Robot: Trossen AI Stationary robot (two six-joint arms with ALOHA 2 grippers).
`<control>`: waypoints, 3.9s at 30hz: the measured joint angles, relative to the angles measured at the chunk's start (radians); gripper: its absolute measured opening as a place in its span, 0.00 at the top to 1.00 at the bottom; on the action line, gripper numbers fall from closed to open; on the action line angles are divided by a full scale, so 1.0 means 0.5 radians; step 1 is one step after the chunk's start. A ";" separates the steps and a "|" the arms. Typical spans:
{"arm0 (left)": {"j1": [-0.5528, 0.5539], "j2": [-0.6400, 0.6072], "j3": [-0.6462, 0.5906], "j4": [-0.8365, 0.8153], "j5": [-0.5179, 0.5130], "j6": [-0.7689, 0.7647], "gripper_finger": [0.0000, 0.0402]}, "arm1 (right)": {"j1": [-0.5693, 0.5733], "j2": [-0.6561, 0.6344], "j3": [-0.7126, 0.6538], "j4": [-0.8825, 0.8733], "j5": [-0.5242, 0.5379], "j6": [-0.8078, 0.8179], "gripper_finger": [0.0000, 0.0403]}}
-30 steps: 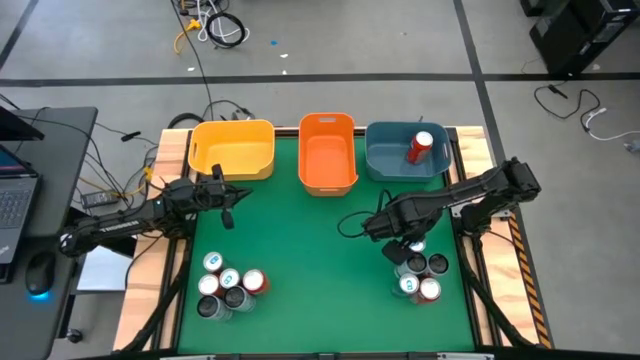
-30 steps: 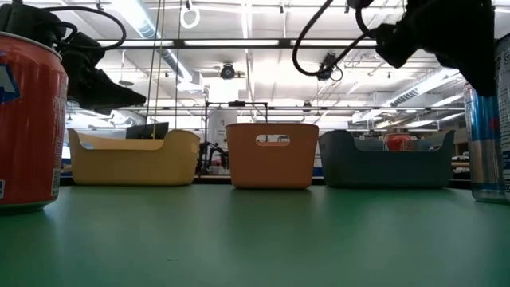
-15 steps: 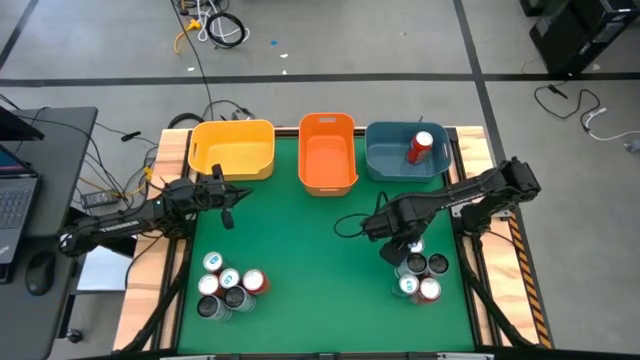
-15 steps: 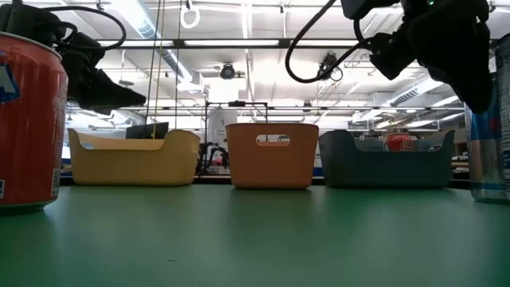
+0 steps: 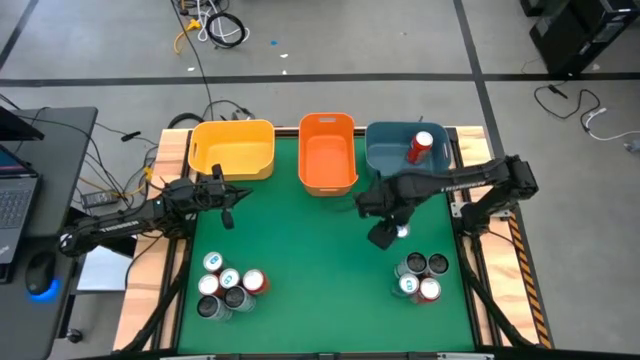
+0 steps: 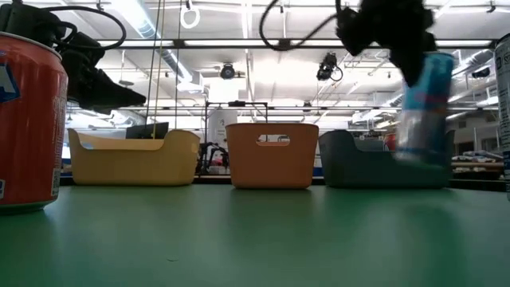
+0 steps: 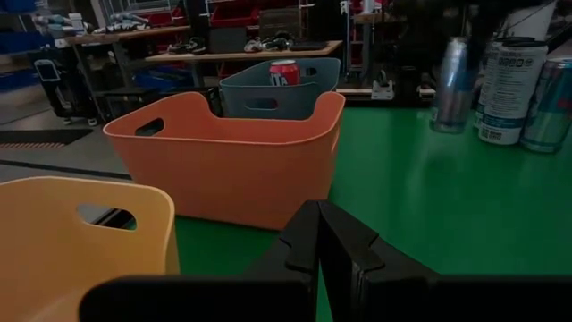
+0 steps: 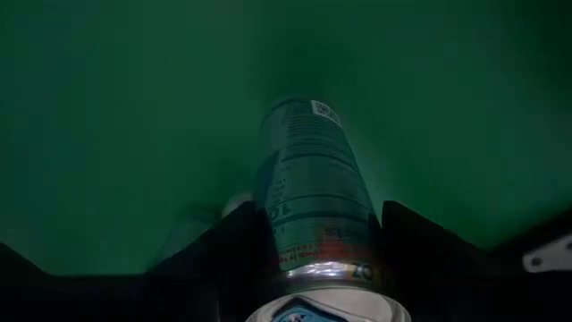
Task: Sort soda cans
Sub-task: Put the blue soda can into the orange bin, then put the white blue soda can into the yellow bin
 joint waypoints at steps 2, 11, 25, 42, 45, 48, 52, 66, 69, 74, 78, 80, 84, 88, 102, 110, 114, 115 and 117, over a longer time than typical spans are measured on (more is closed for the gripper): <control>0.000 0.000 0.000 0.000 0.000 0.000 0.96 | -0.066 0.006 0.106 -0.023 0.048 -0.051 0.50; 0.000 0.000 0.000 0.009 -0.009 0.023 0.96 | -0.373 0.016 0.642 -0.046 0.242 -0.372 0.50; 0.000 0.046 0.002 0.063 -0.037 0.068 0.96 | -0.832 0.535 1.469 0.035 0.292 -1.044 0.50; 0.001 0.105 0.002 0.136 -0.038 0.061 0.96 | -1.037 1.095 1.763 -0.335 0.192 -1.455 0.50; 0.000 0.106 0.002 0.137 -0.038 0.061 0.96 | -1.027 1.106 1.763 -0.310 0.121 -1.466 0.50; 0.001 0.113 0.002 0.132 -0.038 0.037 0.96 | -1.009 1.117 1.763 -0.323 0.071 -1.489 0.50; 0.000 0.134 0.002 0.131 -0.035 0.021 0.96 | -0.982 1.128 1.761 -0.321 0.018 -1.506 0.50; 0.000 0.145 0.002 0.157 -0.021 0.024 0.96 | -0.934 1.128 1.424 -0.323 0.104 -1.509 0.50; 0.000 0.145 0.002 0.159 -0.021 0.025 0.96 | -0.935 1.128 1.385 -0.308 0.106 -1.508 0.50; 0.000 0.145 0.002 0.157 -0.021 0.027 0.96 | -0.935 1.128 1.369 -0.277 0.108 -1.508 0.49; 0.000 0.145 0.002 0.149 -0.021 0.029 0.96 | -0.935 1.128 1.367 -0.221 0.112 -1.507 0.30; 0.000 0.145 0.002 0.145 -0.021 0.029 0.96 | -0.935 1.128 1.367 -0.205 0.112 -1.516 0.22; 0.000 0.145 0.002 0.145 -0.021 0.029 0.96 | -0.935 1.128 1.367 -0.139 0.118 -1.553 0.15; 0.000 0.145 0.002 0.145 -0.021 0.029 0.96 | -0.935 1.128 1.367 -0.101 0.118 -1.575 0.15; 0.000 0.145 0.011 0.145 -0.020 0.030 0.96 | -0.905 1.128 1.788 -0.287 0.119 -1.626 0.17; 0.000 0.350 0.378 -0.051 -0.002 0.013 0.96 | -0.774 0.924 1.794 -0.326 0.123 -1.646 0.32; 0.000 0.646 0.621 -0.291 -0.069 -0.056 0.96 | -0.715 0.837 1.786 -0.323 0.124 -1.648 0.51; 0.000 0.736 0.679 -0.335 -0.094 -0.092 0.96 | -0.697 0.821 1.786 -0.322 0.125 -1.649 0.57; 0.000 0.925 0.808 -0.435 -0.148 -0.151 0.96 | -0.664 0.789 1.786 -0.323 0.125 -1.662 0.66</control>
